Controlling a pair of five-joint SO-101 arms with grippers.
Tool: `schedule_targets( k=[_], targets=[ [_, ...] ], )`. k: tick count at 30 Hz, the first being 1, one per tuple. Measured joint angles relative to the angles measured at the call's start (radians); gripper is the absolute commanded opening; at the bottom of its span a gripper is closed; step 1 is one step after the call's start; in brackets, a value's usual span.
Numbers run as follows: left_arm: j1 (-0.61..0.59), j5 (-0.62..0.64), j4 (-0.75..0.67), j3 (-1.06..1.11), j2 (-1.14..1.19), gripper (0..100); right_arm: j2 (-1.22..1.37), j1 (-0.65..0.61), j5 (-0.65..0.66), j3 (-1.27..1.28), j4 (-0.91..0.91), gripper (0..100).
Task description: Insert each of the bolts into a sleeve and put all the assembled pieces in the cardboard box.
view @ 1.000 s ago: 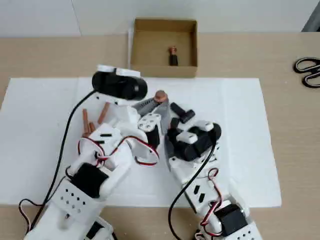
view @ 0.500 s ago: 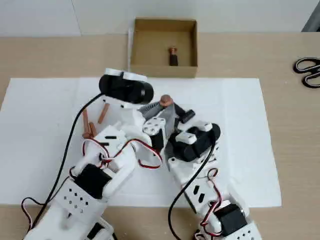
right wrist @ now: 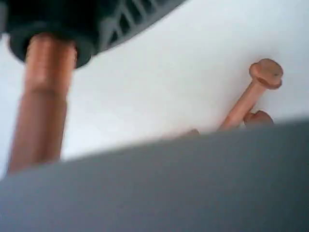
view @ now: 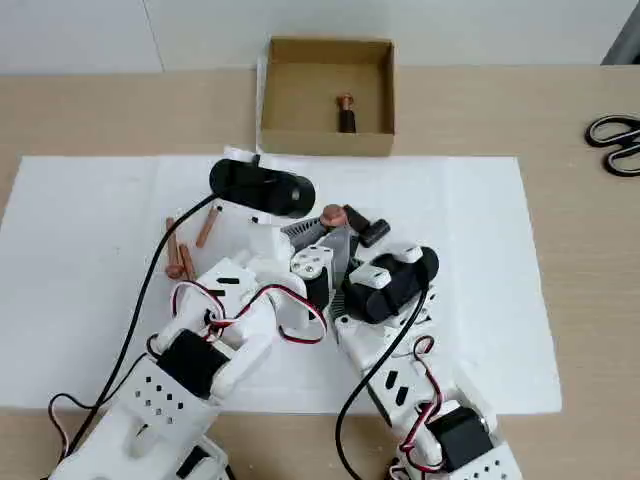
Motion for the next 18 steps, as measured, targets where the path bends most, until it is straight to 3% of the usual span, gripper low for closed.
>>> schedule_targets(
  k=[9,18],
  targets=[
    [0.041,0.000,0.023,0.052,0.000,1,0.000,0.000,-0.002,0.000,0.000,4.6],
    [0.046,0.000,0.052,0.072,-0.009,21,0.000,0.005,-0.002,0.000,0.000,4.6]
  ],
)
